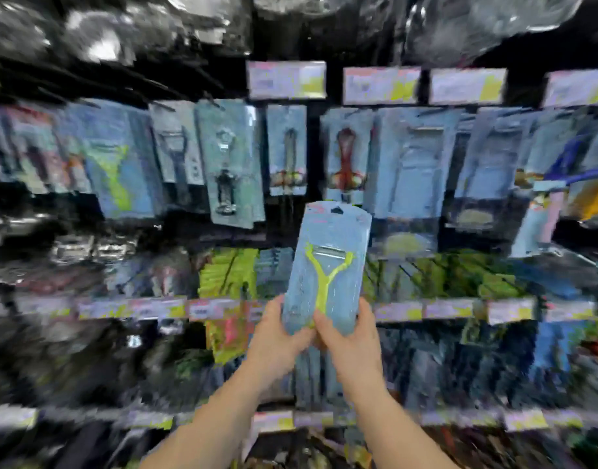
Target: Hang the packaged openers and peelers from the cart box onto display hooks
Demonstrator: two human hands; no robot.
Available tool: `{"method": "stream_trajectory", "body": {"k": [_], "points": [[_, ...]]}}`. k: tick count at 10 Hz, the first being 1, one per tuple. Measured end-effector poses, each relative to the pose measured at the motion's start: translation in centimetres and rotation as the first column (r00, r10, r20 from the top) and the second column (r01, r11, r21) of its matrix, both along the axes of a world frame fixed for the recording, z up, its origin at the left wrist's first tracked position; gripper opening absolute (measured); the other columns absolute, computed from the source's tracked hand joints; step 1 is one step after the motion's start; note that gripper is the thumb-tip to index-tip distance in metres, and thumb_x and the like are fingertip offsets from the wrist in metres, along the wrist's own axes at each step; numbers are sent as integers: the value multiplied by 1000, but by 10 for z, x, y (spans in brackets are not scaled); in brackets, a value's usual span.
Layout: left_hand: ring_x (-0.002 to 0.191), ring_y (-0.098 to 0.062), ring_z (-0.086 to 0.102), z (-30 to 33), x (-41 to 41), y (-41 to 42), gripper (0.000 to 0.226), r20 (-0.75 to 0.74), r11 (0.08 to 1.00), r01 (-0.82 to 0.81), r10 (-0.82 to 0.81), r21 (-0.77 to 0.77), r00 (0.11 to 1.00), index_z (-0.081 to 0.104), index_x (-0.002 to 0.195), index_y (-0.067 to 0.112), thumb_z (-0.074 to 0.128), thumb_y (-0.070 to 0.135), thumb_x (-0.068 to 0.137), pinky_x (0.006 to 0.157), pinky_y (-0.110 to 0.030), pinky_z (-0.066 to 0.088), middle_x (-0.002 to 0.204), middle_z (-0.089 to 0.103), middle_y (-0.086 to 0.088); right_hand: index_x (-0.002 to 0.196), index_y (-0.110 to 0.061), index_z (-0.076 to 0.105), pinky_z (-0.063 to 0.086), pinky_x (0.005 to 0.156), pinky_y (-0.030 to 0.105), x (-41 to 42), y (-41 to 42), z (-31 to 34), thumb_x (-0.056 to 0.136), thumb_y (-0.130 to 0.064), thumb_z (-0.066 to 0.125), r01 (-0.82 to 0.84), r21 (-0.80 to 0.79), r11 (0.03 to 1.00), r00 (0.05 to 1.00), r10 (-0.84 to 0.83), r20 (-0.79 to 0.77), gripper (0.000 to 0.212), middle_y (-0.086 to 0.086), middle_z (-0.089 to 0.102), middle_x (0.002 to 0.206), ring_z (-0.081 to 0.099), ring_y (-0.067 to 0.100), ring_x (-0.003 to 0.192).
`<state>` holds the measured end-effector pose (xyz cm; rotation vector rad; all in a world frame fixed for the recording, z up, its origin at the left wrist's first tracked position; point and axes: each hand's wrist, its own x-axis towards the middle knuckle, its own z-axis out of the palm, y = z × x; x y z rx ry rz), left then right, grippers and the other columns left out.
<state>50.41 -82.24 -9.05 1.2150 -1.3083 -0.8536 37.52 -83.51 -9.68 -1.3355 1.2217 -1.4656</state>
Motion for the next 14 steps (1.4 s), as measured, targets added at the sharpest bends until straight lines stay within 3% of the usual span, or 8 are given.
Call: {"method": "stream_trajectory", "body": {"k": [1, 3, 6, 7, 9, 11, 13, 14], "points": [[89, -5, 64, 19, 96, 8, 55, 3, 994, -107, 107, -22, 994, 53, 122, 7, 80, 16, 75, 82, -22, 52, 112, 69, -8, 122, -18, 55, 54, 84, 31, 96, -6, 23, 77, -22, 80, -132, -18, 991, 991, 132, -17, 52, -7, 70, 104, 67, 8, 93], [93, -4, 68, 37, 208, 6, 50, -128, 958, -243, 224, -153, 966, 50, 118, 24, 72, -4, 82, 76, -19, 56, 115, 68, -7, 125, -27, 53, 54, 84, 31, 214, -21, 59, 77, -18, 80, -278, -119, 953, 959, 268, -98, 56, -19, 68, 104, 66, 9, 99], [104, -11, 71, 72, 292, -9, 65, -238, 907, -360, 309, -219, 921, 49, 118, 59, 78, 42, 63, 82, -33, 58, 115, 73, 10, 146, -46, 25, 51, 96, 28, 299, -46, 103, 79, -30, 76, -417, -213, 884, 907, 389, -161, 86, -34, 54, 123, 57, -9, 109], [106, -12, 70, 87, 305, -18, 63, -226, 883, -372, 316, -286, 922, 48, 118, 61, 77, 32, 70, 89, -39, 56, 116, 73, 10, 144, -49, 25, 50, 99, 37, 315, -59, 118, 79, -34, 75, -443, -268, 855, 895, 407, -180, 83, -22, 54, 135, 56, 2, 118], [107, -10, 70, 104, 320, -33, 58, -183, 854, -319, 266, -411, 946, 56, 115, 65, 69, 18, 83, 80, -18, 57, 118, 72, 13, 142, -53, 25, 50, 90, 21, 336, -81, 133, 79, -36, 75, -451, -324, 832, 892, 411, -188, 82, -30, 54, 127, 57, -9, 110], [117, -7, 64, 81, 345, -46, 59, -172, 874, -302, 254, -381, 952, 55, 120, 64, 70, 23, 81, 92, -23, 54, 128, 66, 19, 144, -45, 27, 51, 95, 35, 355, -83, 108, 79, -35, 75, -376, -279, 884, 923, 334, -190, 81, -18, 56, 134, 59, 4, 114], [117, -7, 63, 87, 375, -85, 64, 67, 947, -227, 248, -226, 967, 41, 146, 33, 67, 22, 89, 96, -28, 54, 128, 66, 12, 149, -36, 27, 48, 89, 24, 380, -110, 114, 81, -33, 73, -202, -204, 958, 961, 153, -232, 82, -12, 57, 136, 58, 5, 115], [136, -26, 44, 89, 386, -107, 84, 378, 910, -385, 415, -156, 828, 24, 155, 14, 69, 33, 87, 111, -44, 37, 144, 50, -8, 155, -30, 14, 39, 107, 39, 394, -123, 115, 84, -40, 70, -87, -125, 988, 938, 38, -345, 91, 4, 42, 148, 42, 23, 134]]}}
